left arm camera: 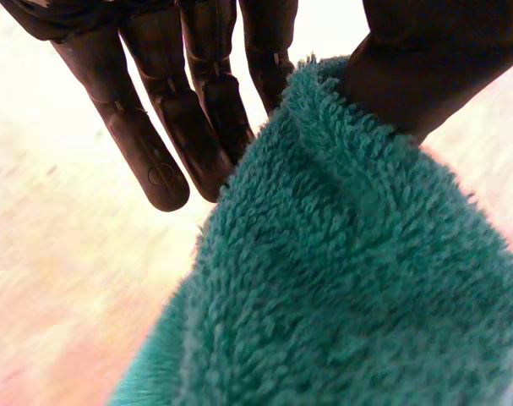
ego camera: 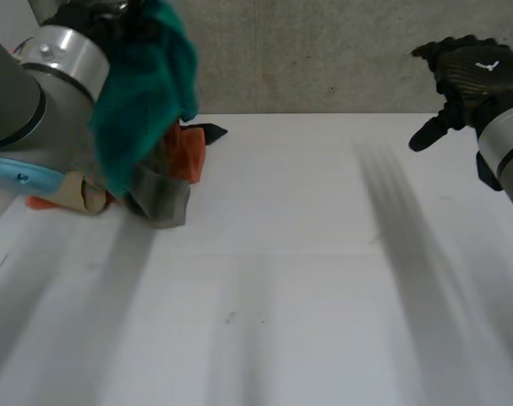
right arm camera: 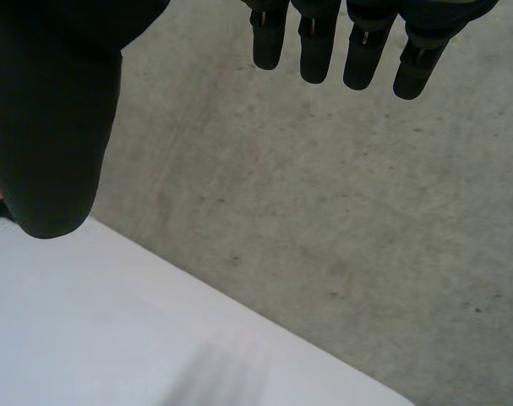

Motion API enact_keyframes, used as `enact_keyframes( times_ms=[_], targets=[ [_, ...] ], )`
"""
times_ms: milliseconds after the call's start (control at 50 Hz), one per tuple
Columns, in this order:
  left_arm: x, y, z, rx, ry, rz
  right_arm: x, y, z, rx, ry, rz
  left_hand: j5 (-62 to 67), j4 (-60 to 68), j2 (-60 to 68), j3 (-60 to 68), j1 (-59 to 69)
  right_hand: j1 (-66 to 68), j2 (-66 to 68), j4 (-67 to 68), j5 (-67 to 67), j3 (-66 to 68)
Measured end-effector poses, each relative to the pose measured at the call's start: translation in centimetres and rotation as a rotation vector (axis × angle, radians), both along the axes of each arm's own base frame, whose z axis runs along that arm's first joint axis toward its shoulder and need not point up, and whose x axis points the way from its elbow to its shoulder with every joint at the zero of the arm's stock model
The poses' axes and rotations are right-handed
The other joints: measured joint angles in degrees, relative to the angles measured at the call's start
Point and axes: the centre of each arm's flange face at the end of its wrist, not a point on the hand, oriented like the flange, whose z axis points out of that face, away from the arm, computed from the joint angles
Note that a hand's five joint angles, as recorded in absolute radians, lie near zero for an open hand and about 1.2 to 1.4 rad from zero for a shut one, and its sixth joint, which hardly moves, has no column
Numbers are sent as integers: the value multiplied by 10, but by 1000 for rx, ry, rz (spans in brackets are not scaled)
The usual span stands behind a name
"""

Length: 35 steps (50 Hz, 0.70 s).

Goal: Fold the laundry.

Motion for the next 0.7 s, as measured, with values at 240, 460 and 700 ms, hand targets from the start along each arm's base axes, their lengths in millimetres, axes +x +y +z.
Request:
enact_keyframes(
  times_ms=[240, 460, 700],
  targets=[
    [-72, 84, -47, 215, 36, -340, -15, -7, 14, -41, -8, -40, 0, 0, 0, 0, 0, 0, 0, 0, 0, 0],
    [-85, 88, -188, 557, -256, -308, -11, -18, -18, 76, 98, 28, 0, 0, 0, 0, 0, 0, 0, 0, 0, 0],
    [-58, 114, -149, 518, -326, -283, 11, -6, -105, 409, 339, 308, 0, 0, 0, 0, 0, 0, 0, 0, 0, 0]
  ],
)
